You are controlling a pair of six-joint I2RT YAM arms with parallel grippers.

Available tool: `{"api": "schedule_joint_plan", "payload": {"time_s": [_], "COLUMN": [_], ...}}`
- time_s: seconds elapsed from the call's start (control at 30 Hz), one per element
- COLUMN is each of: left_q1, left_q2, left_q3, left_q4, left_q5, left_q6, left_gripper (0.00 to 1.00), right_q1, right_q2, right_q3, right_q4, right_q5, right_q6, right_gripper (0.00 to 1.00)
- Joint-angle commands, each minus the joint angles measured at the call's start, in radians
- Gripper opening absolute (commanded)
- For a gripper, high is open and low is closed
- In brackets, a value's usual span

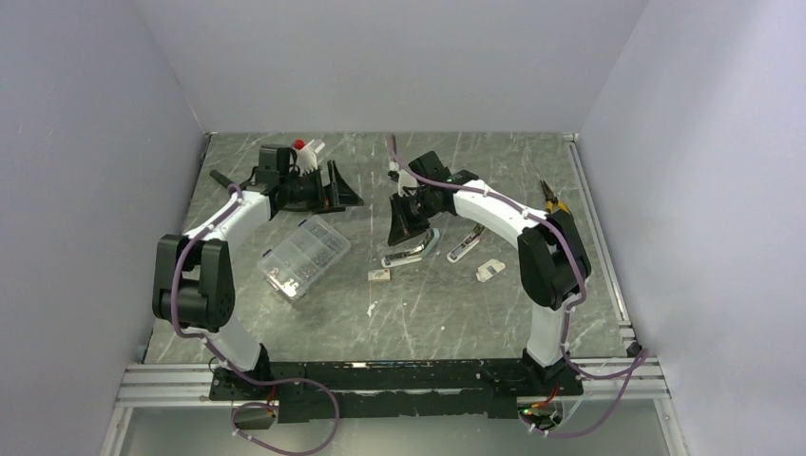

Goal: Load the staples into the stapler
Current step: Install the staple into the stapler.

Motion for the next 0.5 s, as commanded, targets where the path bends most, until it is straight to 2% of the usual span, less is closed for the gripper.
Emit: {"api": "schedule_joint_plan", "payload": {"time_s": [0.0,0.47], "left_q1": [0.036,0.061], "left_q2": [-0.026,-0.032], "left_q3": [0.012,-0.006], "left_q4": [-0.002,0.025], "left_q5": [-0.035,-0.011], "left_q6": [-0.024,-0.065], "left_gripper": [0.94,0.94], "right_q1": [0.021,0.042], "right_q2": [0.022,0.072], "right_q3": [-0.010,-0.014], "right_q4": [-0.010,0.012], "right_q5": [0.028,0.073], "right_q6": [0.041,0.089], "right_gripper": [0.10,0.12]}}
